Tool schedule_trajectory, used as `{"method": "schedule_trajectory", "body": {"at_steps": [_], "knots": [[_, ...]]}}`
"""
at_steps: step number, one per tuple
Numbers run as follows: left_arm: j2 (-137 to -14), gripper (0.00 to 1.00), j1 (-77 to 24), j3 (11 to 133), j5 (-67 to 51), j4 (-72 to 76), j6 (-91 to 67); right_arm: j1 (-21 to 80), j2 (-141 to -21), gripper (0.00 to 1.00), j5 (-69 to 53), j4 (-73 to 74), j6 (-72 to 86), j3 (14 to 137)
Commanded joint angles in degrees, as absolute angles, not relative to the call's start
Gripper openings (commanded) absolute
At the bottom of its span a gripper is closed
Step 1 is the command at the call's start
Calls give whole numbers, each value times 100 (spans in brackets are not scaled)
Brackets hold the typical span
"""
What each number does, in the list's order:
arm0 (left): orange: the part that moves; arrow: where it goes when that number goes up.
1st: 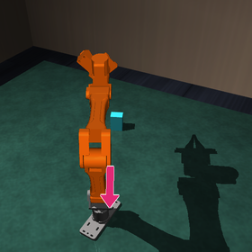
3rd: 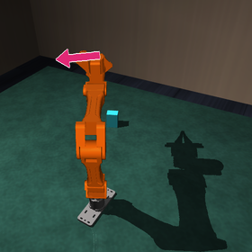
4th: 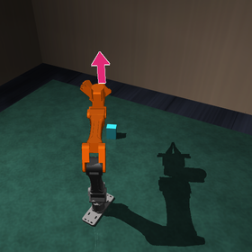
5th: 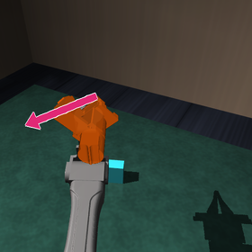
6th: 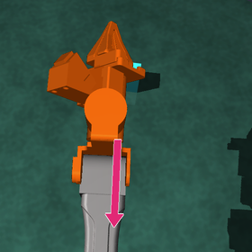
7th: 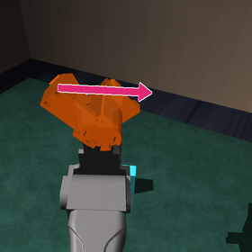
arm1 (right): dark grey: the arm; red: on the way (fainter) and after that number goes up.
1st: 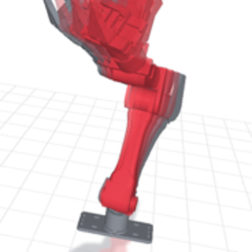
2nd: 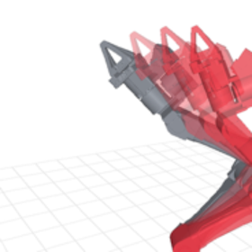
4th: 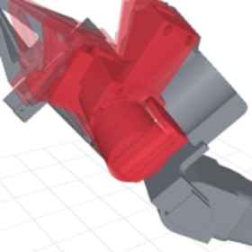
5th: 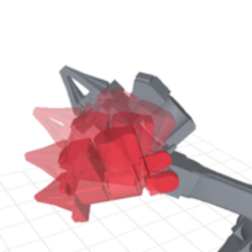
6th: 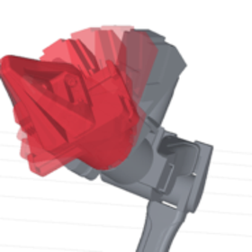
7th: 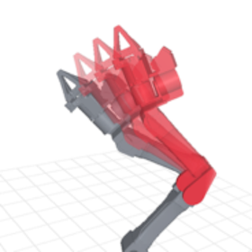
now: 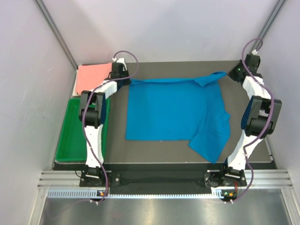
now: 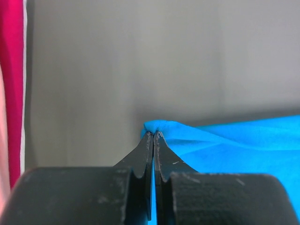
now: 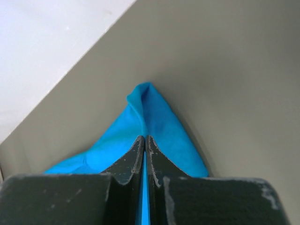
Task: Fold and stack the t-shirts
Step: Fold the tshirt
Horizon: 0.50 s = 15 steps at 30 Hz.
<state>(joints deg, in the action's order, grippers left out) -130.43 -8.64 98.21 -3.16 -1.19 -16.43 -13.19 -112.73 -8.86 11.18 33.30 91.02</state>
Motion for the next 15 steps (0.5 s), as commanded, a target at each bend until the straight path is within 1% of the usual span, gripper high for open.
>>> {"method": "schedule_trajectory", "body": {"at_steps": [1,4,15], "knots": [[-12464,0,-817,9581,-246,202,-1529,-1389,-10618,0,-1019,1230,3375,8922],[-12227,0,-817,9256,-176,255,-1389,-1424,-10407,0,-1054,1554,3314,8842],[-11848,0,-879,8798,-246,229,-1345,-1635,-9932,0,-1204,2021,3076,8350]]}}
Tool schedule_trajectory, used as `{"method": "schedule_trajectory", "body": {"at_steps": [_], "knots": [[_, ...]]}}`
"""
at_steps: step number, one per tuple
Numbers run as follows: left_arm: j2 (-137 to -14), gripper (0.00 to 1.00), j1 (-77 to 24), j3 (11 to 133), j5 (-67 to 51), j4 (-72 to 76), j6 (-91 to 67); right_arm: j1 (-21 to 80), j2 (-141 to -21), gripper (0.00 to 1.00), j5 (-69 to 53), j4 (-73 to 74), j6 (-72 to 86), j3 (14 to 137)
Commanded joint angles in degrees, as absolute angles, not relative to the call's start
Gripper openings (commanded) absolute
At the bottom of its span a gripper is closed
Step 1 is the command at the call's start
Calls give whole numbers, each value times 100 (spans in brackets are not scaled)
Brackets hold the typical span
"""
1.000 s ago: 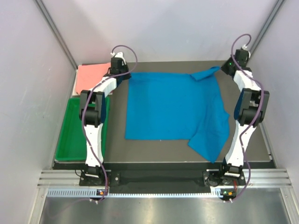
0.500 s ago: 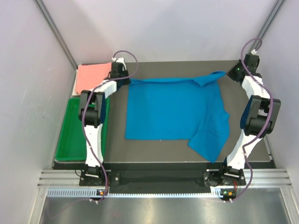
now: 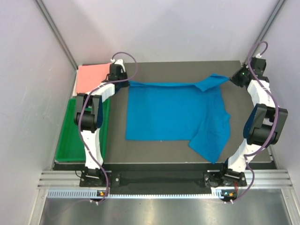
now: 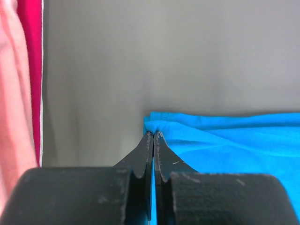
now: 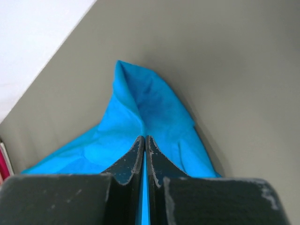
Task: Fold and stack the t-shirts
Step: Fold the tshirt
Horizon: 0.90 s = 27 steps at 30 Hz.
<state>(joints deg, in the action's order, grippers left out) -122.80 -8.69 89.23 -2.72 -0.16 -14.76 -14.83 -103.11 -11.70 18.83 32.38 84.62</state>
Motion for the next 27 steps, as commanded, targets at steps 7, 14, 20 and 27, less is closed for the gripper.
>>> {"method": "schedule_trajectory", "body": {"at_steps": [7,14,20,27], "knots": [[-11575,0,-976,8183,-61,316,-1309,-1731,-9563,0,-1222,1916,3112,7639],[-11382,0,-1002,7770,-53,290,-1239,-1907,-9404,0,-1380,1960,3103,7365],[-11373,0,-1037,7682,-53,264,-1239,-1916,-9325,0,-1380,2100,3024,7216],[-11206,0,-1116,7489,-53,325,-1327,-1969,-9053,0,-1318,2004,2944,6829]]}}
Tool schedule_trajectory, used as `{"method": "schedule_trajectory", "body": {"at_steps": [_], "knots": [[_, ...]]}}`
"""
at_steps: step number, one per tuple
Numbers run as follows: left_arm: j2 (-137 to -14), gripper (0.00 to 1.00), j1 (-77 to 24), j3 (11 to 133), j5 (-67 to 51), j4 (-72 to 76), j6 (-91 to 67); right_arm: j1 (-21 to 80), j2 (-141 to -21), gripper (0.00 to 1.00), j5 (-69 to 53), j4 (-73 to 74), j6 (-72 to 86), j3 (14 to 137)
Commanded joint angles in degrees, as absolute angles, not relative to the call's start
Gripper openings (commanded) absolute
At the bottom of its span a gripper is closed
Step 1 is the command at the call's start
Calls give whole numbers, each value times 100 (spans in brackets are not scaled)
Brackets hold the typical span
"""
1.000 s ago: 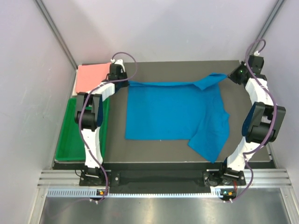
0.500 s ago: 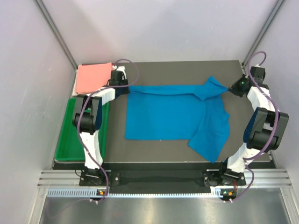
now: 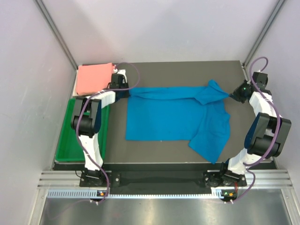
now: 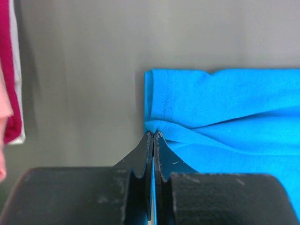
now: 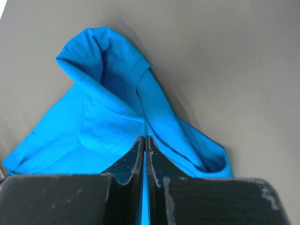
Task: Fold and stack the t-shirts
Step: Fold the tshirt
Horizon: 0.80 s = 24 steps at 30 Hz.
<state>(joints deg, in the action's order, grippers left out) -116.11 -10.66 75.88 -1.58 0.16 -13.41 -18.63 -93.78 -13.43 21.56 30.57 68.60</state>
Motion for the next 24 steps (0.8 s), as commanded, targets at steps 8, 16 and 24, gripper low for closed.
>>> {"method": "schedule_trajectory", "body": {"at_steps": [8,16,24], "knots": [[-11057,0,-1222,7251,219,360,-1354,-2048,-8930,0,-1239,1960,2962,6575],[-10995,0,-1222,7268,387,98,-1345,-2206,-8833,0,-1222,2021,2936,6486],[-11048,0,-1248,7330,308,18,-1389,-2232,-8719,0,-1196,2118,2857,6425]]}}
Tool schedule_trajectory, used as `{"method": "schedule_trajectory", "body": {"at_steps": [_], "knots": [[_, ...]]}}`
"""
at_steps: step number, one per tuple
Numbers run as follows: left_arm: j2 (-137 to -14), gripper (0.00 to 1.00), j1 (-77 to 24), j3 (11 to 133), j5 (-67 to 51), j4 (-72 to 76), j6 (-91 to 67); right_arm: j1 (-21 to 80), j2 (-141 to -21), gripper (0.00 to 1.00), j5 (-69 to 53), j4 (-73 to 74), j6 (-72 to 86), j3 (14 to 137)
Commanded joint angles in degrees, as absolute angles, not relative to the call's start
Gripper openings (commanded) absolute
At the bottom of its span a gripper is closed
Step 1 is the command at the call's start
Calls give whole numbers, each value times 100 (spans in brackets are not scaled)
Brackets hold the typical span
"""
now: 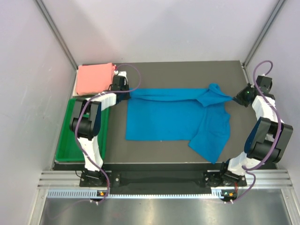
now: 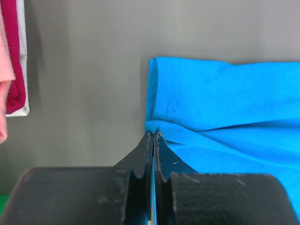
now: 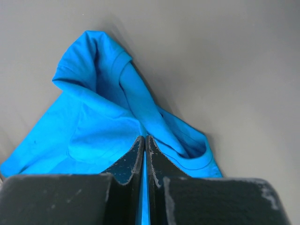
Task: Fold and stack the t-shirts
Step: Fold the tshirt
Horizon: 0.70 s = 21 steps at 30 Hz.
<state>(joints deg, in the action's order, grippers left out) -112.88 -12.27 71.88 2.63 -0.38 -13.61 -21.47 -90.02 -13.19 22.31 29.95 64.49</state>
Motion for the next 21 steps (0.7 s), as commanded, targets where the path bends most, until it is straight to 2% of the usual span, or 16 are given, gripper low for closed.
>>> {"method": "schedule_trajectory", "body": {"at_steps": [1,4,5,7,9,10,11,12,16,21], "knots": [[-11039,0,-1257,7295,334,18,-1397,-2232,-8719,0,-1178,2144,2839,6407],[-10916,0,-1266,7094,404,-88,-1537,-2241,-8693,0,-1072,2145,2795,6249],[-10838,4,-1274,7041,404,-44,-1547,-2241,-8692,0,-1046,2127,2786,6223],[-10811,14,-1274,7031,483,-70,-1564,-2250,-8727,6,-1028,2127,2777,6135],[-10776,24,-1274,7154,676,-332,-1591,-2241,-8736,17,-1002,2171,2795,6126],[-10732,28,-1274,7172,712,-404,-1591,-2241,-8728,19,-985,2258,2804,6135],[-10610,37,-1283,7181,747,-439,-1591,-2241,-8728,22,-871,2320,2821,6204],[-10548,39,-1292,7198,695,-500,-1565,-2241,-8719,24,-818,2381,2830,6222],[-10371,45,-1388,7295,318,-606,-1442,-2233,-8622,25,-773,2584,2918,6328],[-10643,46,-1424,7453,62,-659,-1888,-2031,-8666,27,-896,2540,2962,6249]]}}
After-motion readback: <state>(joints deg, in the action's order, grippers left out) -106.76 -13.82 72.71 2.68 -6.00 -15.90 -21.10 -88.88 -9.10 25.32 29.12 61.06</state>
